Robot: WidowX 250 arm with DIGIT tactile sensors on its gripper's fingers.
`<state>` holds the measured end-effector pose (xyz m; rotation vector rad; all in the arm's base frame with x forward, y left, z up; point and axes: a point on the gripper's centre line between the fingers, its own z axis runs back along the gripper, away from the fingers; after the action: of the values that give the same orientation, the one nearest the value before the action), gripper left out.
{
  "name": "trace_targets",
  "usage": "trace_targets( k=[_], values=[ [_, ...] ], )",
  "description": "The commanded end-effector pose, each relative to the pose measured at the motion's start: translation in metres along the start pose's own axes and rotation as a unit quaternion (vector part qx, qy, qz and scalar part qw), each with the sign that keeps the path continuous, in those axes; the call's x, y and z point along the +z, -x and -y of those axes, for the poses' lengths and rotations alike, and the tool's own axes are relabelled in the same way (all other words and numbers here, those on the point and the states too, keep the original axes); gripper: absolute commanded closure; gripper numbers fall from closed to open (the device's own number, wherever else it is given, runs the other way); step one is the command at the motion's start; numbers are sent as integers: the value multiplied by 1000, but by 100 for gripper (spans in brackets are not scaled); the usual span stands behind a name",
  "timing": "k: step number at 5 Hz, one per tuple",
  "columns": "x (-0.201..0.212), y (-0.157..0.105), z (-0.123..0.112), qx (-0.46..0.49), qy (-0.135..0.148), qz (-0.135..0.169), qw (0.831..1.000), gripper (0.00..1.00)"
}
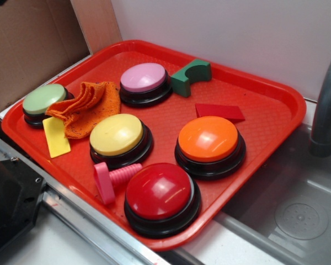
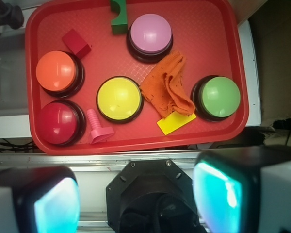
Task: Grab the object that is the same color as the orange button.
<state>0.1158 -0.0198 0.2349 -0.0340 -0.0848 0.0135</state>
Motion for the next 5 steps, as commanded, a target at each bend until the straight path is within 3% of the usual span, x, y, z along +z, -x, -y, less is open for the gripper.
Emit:
trace_targets(
  k=[1,3,5],
  values=[
    [0,0,0,0,0,0,1000,0],
    [-56,-30,-24,60,-26,16,998,0],
    [-127,-61,-64,133,-55,0,990,0]
  ],
)
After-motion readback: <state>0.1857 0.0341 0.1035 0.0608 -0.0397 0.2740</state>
